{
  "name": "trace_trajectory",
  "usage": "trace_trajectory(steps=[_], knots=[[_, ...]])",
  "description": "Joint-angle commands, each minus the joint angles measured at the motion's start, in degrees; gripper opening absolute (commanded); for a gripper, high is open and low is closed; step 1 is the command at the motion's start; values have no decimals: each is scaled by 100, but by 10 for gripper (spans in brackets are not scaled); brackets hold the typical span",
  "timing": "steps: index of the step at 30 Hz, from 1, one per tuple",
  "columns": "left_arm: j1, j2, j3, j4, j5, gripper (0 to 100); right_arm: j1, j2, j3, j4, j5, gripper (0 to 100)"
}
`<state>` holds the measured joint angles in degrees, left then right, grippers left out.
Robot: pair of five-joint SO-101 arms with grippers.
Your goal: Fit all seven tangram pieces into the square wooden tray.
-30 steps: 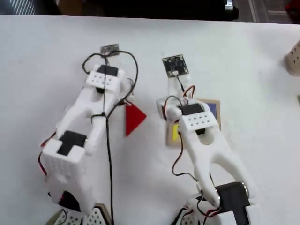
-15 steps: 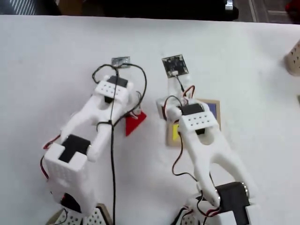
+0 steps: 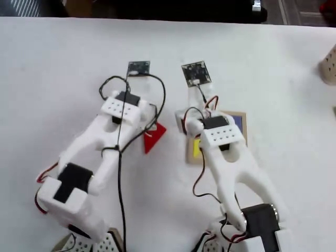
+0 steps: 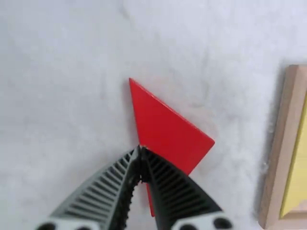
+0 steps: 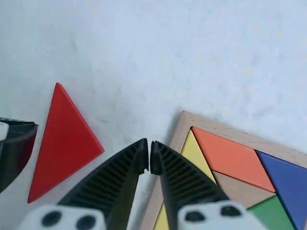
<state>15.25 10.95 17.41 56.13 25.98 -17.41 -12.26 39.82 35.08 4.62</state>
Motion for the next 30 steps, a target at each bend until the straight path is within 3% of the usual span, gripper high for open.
trace_trajectory(steps=[1, 6, 11, 14, 21, 24, 30], knots=[[-40, -611, -9, 26, -105, 24, -48, -215, -62, -84, 79, 19], [101, -681, -53, 35, 325, 35, -48, -215, -62, -84, 79, 19], [171, -699, 0, 132, 440, 224, -48, -215, -62, -75, 79, 19], [374, -673, 18, 237, 923, 302, -48, -215, -62, -75, 79, 19], [303, -664, 105, 246, 1231, 276, -48, -215, -62, -57, 79, 19], [171, -576, 229, 26, 1732, 276, -48, -215, -62, -48, 79, 19], [110, 48, -132, 114, 1670, 277, -48, -215, -62, -48, 79, 18]])
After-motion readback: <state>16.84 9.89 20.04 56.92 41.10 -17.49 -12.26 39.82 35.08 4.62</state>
